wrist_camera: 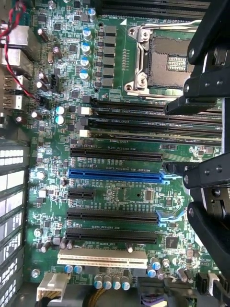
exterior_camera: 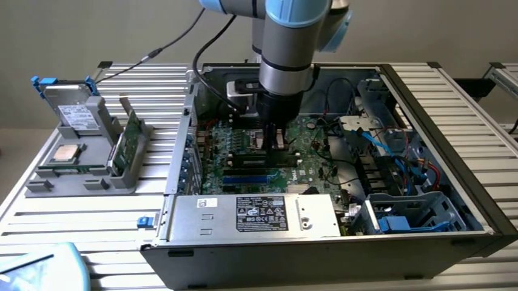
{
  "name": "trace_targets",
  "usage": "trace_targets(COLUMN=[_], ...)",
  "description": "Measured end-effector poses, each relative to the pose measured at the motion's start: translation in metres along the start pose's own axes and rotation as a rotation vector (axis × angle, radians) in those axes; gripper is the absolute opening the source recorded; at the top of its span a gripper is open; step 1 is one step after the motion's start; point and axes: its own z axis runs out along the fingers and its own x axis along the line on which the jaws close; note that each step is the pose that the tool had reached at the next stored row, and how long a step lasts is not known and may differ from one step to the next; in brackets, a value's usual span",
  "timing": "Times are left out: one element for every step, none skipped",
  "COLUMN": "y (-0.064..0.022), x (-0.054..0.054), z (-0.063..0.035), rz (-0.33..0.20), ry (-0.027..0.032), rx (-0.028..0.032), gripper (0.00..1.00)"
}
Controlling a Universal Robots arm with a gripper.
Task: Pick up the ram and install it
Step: 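Insert the ram into the slot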
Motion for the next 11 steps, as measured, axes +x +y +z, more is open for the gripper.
trace_targets(y=[0.0008, 0.0016, 0.0020, 0.0022, 0.0023, 0.0025, 0.0027, 0.0028, 0.0028, 0.0028, 0.0028], x=[0.000, 0.000, 0.000, 0.000, 0.000, 0.000, 0.000, 0.000, 0.000, 0.000, 0.000], z=[-0.0019, -0.0039, -0.0056, -0.0075, -0.0098, -0.0121, -0.0147, -0.0162, -0.0164, -0.0164, -0.0164], rz=[0.000, 0.000, 0.000, 0.000, 0.000, 0.000, 0.000, 0.000, 0.000, 0.000, 0.000], ry=[0.0001, 0.0001, 0.0001, 0.0000, 0.0000, 0.0001, 0.0000, 0.0001, 0.0000, 0.0000, 0.0000], rx=[0.0000, 0.0000, 0.0000, 0.0001, 0.0001, 0.0000, 0.0001, 0.0000, 0.0001, 0.0001, 0.0000], gripper=[0.52, 0.52, 0.52, 0.52, 0.52, 0.52, 0.52, 0.52, 0.52, 0.50, 0.44])
